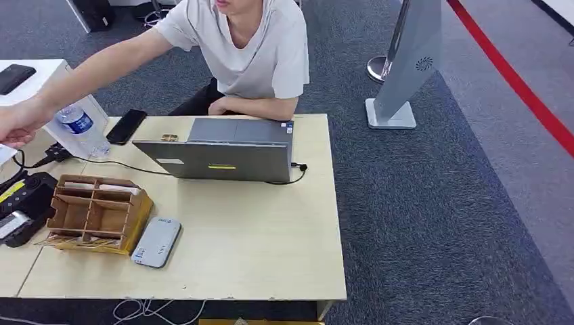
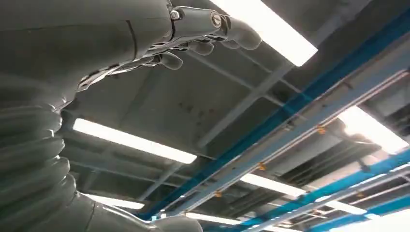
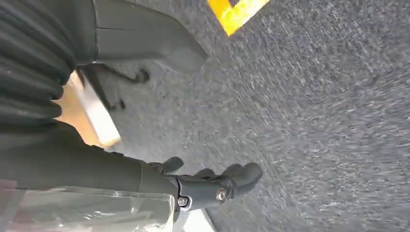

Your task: Pass the card to the sensor for recognition and then transmit it.

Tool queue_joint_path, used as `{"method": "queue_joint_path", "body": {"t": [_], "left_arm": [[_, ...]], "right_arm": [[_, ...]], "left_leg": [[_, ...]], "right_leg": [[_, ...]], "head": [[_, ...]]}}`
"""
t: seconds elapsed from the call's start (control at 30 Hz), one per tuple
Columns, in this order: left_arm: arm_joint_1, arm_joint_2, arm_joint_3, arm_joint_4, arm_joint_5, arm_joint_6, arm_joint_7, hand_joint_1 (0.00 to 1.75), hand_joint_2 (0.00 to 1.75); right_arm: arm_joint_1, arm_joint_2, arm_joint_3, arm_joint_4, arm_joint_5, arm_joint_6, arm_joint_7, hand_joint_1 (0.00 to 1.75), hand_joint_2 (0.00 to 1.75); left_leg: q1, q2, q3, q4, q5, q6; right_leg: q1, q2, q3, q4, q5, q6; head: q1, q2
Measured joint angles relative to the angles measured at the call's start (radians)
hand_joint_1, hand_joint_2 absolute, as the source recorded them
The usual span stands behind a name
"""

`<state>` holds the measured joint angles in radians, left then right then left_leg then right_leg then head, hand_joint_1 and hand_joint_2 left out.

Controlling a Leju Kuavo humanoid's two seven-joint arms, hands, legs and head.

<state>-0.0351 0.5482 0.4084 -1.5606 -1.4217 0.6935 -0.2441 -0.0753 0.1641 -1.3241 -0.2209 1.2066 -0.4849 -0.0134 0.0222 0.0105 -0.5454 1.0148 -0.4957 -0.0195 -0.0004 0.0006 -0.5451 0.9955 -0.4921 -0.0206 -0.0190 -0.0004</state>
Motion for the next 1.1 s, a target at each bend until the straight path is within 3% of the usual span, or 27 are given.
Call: {"method": "queue_joint_path", "body": {"t": [0.23, 0.67, 1.1], "left_arm": [[-0.117, -0.002, -0.175, 0.001, -0.063, 0.000, 0.029, 0.00, 1.75], [-0.307, -0.034, -0.389, 0.031, -0.095, -0.036, 0.090, 0.00, 1.75], [-0.360, -0.045, -0.433, 0.121, -0.093, -0.024, 0.132, 0.00, 1.75]], "right_arm": [[-0.001, -0.005, 0.011, -0.001, 0.001, 0.006, -0.001, 0.00, 1.75], [-0.001, -0.007, 0.020, -0.002, 0.018, 0.012, 0.000, 0.00, 1.75], [0.001, -0.007, 0.035, -0.002, 0.019, 0.015, 0.005, 0.00, 1.75]], "left_leg": [[0.000, -0.001, -0.001, 0.000, 0.000, 0.000], [0.000, -0.001, -0.002, 0.001, 0.000, 0.001], [0.000, 0.000, -0.002, 0.000, 0.000, 0.000]], "right_leg": [[0.000, -0.001, 0.000, 0.000, 0.000, 0.000], [0.000, -0.001, -0.001, 0.000, 0.000, 0.001], [0.000, 0.001, -0.002, 0.000, 0.000, 0.001]], "head": [[0.001, 0.000], [0.000, 0.000], [0.000, 0.000]]}}
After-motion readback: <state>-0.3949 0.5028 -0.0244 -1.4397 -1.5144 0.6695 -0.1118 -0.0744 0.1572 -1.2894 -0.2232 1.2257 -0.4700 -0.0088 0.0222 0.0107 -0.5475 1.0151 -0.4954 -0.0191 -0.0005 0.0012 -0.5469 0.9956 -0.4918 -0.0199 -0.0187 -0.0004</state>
